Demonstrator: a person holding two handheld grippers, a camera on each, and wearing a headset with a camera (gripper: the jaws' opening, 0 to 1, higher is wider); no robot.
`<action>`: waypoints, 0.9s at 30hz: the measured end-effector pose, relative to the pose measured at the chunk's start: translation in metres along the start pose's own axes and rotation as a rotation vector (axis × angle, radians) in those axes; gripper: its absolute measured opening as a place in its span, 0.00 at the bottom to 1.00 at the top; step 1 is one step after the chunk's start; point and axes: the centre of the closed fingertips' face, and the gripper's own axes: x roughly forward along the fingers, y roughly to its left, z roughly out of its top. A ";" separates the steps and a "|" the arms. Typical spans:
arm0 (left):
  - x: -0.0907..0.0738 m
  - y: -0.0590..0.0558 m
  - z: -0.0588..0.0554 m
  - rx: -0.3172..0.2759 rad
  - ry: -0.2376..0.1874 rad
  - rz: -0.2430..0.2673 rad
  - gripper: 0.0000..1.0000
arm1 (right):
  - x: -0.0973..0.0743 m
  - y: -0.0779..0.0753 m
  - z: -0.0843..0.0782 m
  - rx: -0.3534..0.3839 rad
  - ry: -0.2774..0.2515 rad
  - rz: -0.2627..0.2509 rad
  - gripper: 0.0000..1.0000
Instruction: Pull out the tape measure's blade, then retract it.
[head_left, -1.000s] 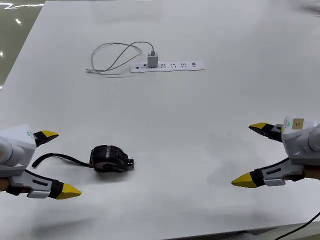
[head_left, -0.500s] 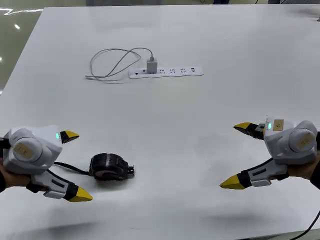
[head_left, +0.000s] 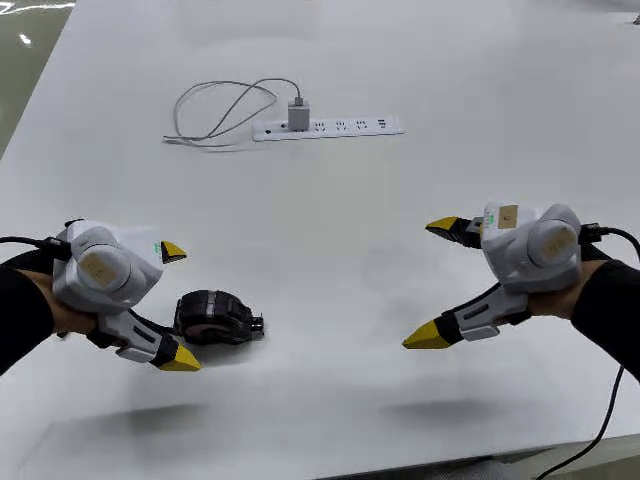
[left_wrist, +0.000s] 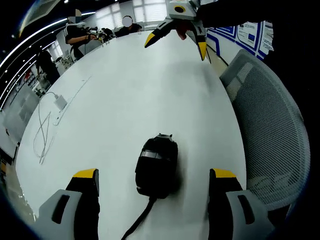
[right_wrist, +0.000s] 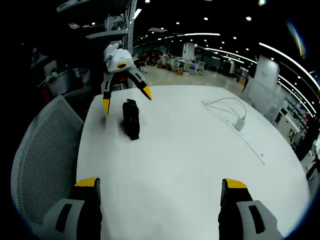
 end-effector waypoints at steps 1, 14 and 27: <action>0.002 -0.001 0.000 0.002 0.008 -0.010 0.86 | 0.003 0.001 0.002 -0.006 -0.004 0.004 0.99; 0.018 -0.001 0.001 0.050 0.056 -0.057 0.69 | 0.042 0.014 0.014 -0.049 0.003 0.079 0.99; 0.027 -0.012 0.004 0.089 0.081 -0.122 0.45 | 0.076 0.016 0.027 -0.068 0.021 0.119 0.99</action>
